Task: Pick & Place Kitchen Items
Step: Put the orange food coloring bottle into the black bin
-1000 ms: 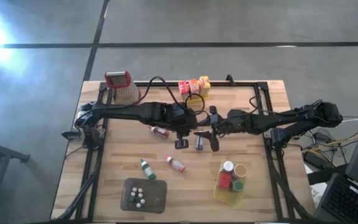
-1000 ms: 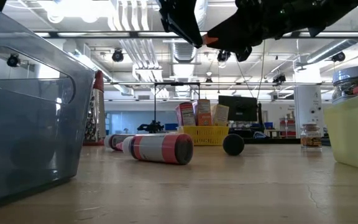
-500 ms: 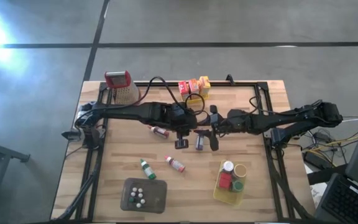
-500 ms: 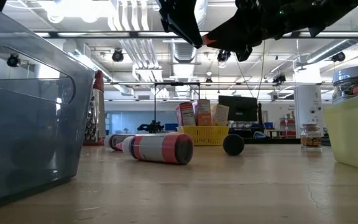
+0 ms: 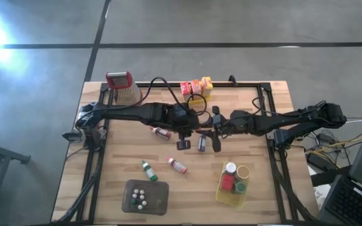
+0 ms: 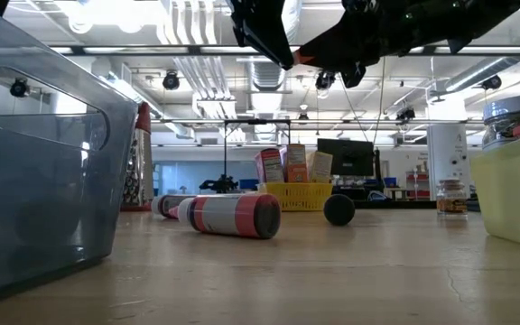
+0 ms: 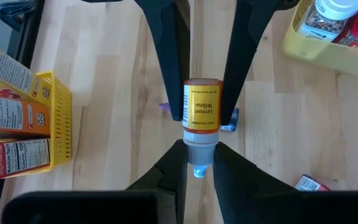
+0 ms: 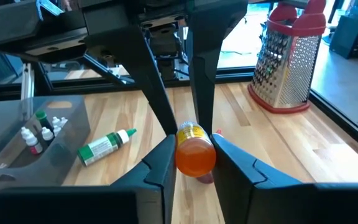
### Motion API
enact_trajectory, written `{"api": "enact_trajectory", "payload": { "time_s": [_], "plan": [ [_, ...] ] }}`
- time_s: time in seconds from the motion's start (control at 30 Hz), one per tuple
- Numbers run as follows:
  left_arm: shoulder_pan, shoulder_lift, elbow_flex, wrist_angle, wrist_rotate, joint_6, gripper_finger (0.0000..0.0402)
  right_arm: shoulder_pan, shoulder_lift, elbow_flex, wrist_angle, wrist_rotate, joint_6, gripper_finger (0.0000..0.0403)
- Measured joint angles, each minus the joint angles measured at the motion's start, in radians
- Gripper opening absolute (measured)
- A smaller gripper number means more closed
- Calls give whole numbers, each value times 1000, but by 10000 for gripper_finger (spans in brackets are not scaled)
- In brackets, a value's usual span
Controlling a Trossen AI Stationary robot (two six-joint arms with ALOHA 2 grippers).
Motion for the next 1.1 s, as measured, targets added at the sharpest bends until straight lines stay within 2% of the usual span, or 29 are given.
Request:
{"api": "enact_trajectory", "payload": {
  "time_s": [0.2, 0.43, 0.53, 0.7, 0.83, 0.97, 1.1],
  "plan": [
    [0, 0, -1, 2, 4, -1, 65, 0, 0, 0, 0, 0, 1, 94],
    [0, 0, -1, 2, 14, 5, 73, 0, 0, 0, 0, -2, 1, 78],
    [0, 0, -2, 5, 28, 8, 103, 0, 0, 0, 2, -3, 1, 79],
    [0, 0, -2, 9, 34, -4, 176, 0, -1, 0, 4, -2, 1, 93],
    [0, 0, -2, 9, 34, -6, 223, 0, -1, 0, 3, -2, 1, 85],
    [0, 0, -2, 9, 33, 0, 248, 0, -1, 0, 2, -2, 1, 76],
    [0, 0, -2, 10, 33, 3, 251, 0, -1, 0, 2, -2, 2, 87]
  ]
}}
